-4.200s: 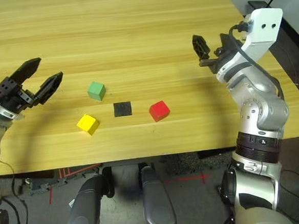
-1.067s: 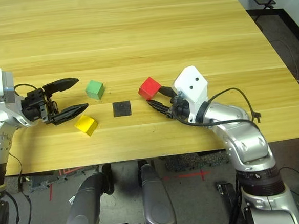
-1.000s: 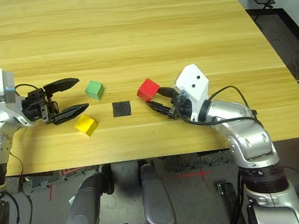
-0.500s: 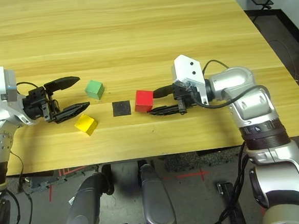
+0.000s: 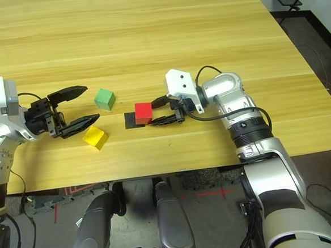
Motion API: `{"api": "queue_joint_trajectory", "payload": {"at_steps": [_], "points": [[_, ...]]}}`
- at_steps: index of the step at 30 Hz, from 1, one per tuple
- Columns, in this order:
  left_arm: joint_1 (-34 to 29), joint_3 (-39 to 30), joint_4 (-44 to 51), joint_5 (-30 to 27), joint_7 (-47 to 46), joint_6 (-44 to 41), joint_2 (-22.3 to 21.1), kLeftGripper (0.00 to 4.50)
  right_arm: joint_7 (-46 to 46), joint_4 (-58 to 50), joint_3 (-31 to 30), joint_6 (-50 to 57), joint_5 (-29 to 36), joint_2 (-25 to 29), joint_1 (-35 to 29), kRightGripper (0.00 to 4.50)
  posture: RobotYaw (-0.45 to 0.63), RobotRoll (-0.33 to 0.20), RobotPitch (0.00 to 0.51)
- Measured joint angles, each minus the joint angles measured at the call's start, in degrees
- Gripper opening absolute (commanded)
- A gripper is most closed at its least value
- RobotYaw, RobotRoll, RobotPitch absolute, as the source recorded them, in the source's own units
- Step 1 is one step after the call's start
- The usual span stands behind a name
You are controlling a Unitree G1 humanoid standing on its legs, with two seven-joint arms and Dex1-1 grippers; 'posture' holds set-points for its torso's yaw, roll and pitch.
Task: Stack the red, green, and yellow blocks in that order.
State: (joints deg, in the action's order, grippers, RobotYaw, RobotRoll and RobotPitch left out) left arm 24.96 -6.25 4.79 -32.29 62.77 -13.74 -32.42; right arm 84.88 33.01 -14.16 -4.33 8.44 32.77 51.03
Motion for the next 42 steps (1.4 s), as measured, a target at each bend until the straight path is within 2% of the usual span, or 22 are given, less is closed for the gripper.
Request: {"api": "queue_joint_trajectory", "payload": {"at_steps": [13,27,34,42], "points": [[-0.2,0.0,0.4,0.0,-0.8,-0.8,0.1,4.50,-3.1,6.4,0.0,-4.5,-3.8,-4.1,1.3,2.04,0.32,0.045,0.312],[-0.4,0.0,1.5,-0.2,-1.3,-1.5,0.3,4.50,-2.8,8.1,0.1,-6.2,-5.0,-5.6,2.2,2.04,0.33,0.046,0.318],[-0.4,0.0,1.5,-0.2,-1.3,-1.5,0.3,4.50,-3.0,8.3,0.2,-6.7,-5.1,-5.6,2.2,4.45,0.32,0.051,0.317],[0.0,0.1,1.0,-0.2,-1.1,-1.5,0.3,4.50,-0.6,7.9,1.0,-5.8,-4.8,-3.6,2.5,4.49,0.31,0.053,0.303]]}}
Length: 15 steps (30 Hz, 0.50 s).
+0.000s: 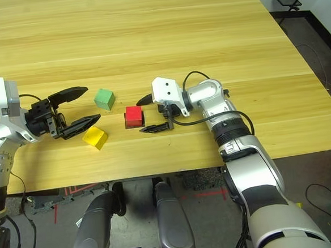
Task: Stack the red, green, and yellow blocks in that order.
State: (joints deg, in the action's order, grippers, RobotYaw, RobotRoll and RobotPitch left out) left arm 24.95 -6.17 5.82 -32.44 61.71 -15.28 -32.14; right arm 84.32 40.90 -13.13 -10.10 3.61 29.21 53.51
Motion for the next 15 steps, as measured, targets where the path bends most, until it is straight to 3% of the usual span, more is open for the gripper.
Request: {"api": "queue_joint_trajectory", "payload": {"at_steps": [9,15], "points": [[1.3,0.3,-1.3,1.1,-1.0,0.0,0.1,4.50,7.0,-10.2,3.9,10.0,5.4,8.7,2.4,4.49,0.28,0.051,0.284],[2.8,0.3,-0.3,4.4,-11.6,-4.4,0.3,4.50,2.5,-14.0,7.6,16.6,6.9,12.0,1.7,4.49,0.26,0.057,0.280]]}}
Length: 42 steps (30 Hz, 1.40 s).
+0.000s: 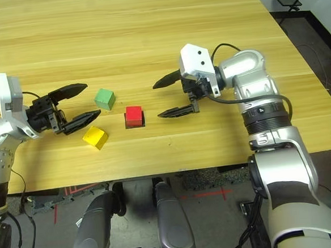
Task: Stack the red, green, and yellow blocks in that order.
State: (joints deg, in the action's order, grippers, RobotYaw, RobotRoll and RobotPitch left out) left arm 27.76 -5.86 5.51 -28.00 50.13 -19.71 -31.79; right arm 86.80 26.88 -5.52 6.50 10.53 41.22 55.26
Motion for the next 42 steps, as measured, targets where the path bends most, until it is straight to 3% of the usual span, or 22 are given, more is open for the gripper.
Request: {"api": "queue_joint_trajectory", "payload": {"at_steps": [9,14,21,29,42], "points": [[0.8,2.7,13.1,6.7,-21.3,-23.3,-1.4,4.50,-6.0,-8.3,7.0,10.4,5.7,3.5,-5.5,4.49,0.27,0.072,0.273],[3.8,3.7,18.3,6.9,-26.6,-37.1,-0.9,4.50,-8.7,-11.5,8.9,14.0,7.3,4.6,-7.2,4.49,0.28,0.082,0.277],[9.2,3.2,20.1,7.0,-34.2,-50.9,7.3,4.50,-11.5,-14.3,9.4,15.4,8.8,4.5,-10.0,4.49,0.28,0.093,0.279],[12.8,2.8,20.2,7.2,-37.7,-56.2,10.5,4.50,-13.1,-13.5,9.4,14.4,8.8,3.7,-10.3,4.49,0.28,0.090,0.287],[14.9,10.5,16.8,9.6,-38.6,-55.2,11.3,4.50,-14.4,-13.9,9.2,14.3,8.8,2.9,-11.5,4.49,0.26,0.088,0.294]]}}
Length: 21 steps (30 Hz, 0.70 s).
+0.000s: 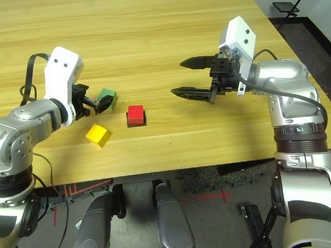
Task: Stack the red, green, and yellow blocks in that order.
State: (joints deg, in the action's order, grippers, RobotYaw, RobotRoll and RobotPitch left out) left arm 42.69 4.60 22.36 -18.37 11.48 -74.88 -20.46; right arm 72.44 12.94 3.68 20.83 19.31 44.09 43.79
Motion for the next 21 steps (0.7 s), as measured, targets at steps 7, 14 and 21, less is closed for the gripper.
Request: {"api": "queue_joint_trajectory", "payload": {"at_steps": [7,14,21], "points": [[0.0,3.0,-2.9,2.0,0.2,2.1,-0.3,4.50,-0.5,-0.8,0.0,0.1,0.0,-0.3,-0.4,4.49,0.25,0.086,0.301],[-1.3,4.2,-4.5,2.8,0.7,2.4,-0.5,4.50,-1.0,-1.0,0.0,0.0,0.0,-0.6,-0.8,4.49,0.25,0.088,0.303],[-2.5,4.3,-7.0,4.2,0.7,3.5,-0.2,4.50,-1.4,-1.0,0.0,-0.6,0.0,-1.2,-1.4,4.49,0.25,0.095,0.305]]}}
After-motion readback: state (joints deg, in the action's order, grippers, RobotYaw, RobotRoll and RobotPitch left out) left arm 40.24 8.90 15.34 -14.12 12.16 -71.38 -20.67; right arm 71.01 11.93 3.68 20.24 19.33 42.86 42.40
